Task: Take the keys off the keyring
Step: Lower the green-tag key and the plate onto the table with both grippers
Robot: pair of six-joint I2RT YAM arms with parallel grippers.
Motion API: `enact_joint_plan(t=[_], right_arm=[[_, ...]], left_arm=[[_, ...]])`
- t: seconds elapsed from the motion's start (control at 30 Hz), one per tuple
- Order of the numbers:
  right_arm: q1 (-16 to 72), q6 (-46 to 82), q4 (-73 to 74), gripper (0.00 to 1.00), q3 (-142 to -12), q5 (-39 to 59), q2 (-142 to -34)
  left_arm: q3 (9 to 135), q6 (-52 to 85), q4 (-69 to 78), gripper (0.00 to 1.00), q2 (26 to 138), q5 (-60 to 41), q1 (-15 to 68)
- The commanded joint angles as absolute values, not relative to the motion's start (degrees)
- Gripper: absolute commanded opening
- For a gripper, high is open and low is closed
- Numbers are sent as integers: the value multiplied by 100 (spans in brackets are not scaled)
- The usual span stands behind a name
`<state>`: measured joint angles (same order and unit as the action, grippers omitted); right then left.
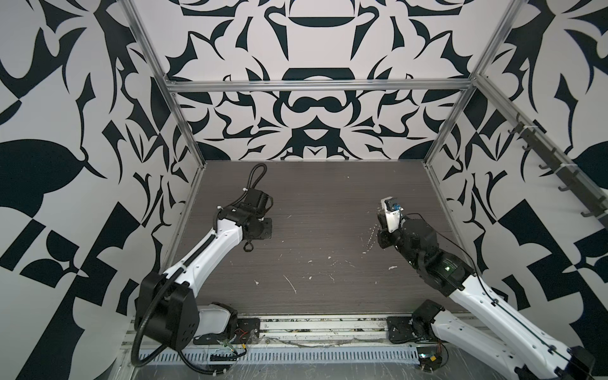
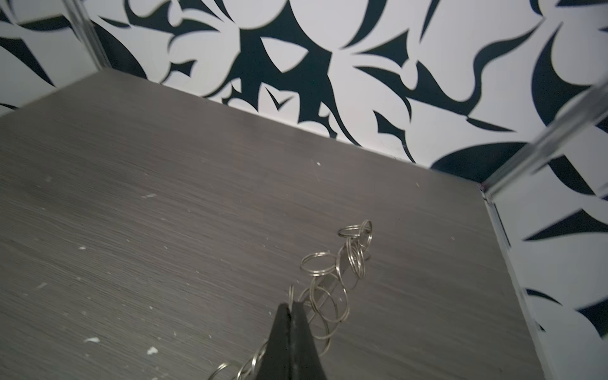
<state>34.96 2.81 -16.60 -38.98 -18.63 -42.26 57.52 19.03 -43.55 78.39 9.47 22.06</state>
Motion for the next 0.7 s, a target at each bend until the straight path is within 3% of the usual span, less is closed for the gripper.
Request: enact_joint_plan(t=[0.0,0.3,0.37,0.47,0.53,0.67], right_arm=[[3508,507,-2068,0,-3945,-2549,-3957],[3499,113,-2490,0,-4108,-2695,-4312],[3498,110,-2552,0,-4172,-2627,-4510],[3506,138,-2552,0,-4243,-2520,-4794],[3499,163,-2537,0,-4301,-2423,-4946],[3502,173,-2539,0,-4388,-2300,-5283]], left_arm=[[5540,2246,-4420,0,8096,1117,2081],[5567,2124,-4171,0,9013,822,1826],[5622,2084,-4119,12,9132,774,1768],[5754,2030,-4094,22,9306,678,1684],[5855,1988,-4118,39,9360,634,1629],[6076,1923,-4197,58,9168,667,1626]])
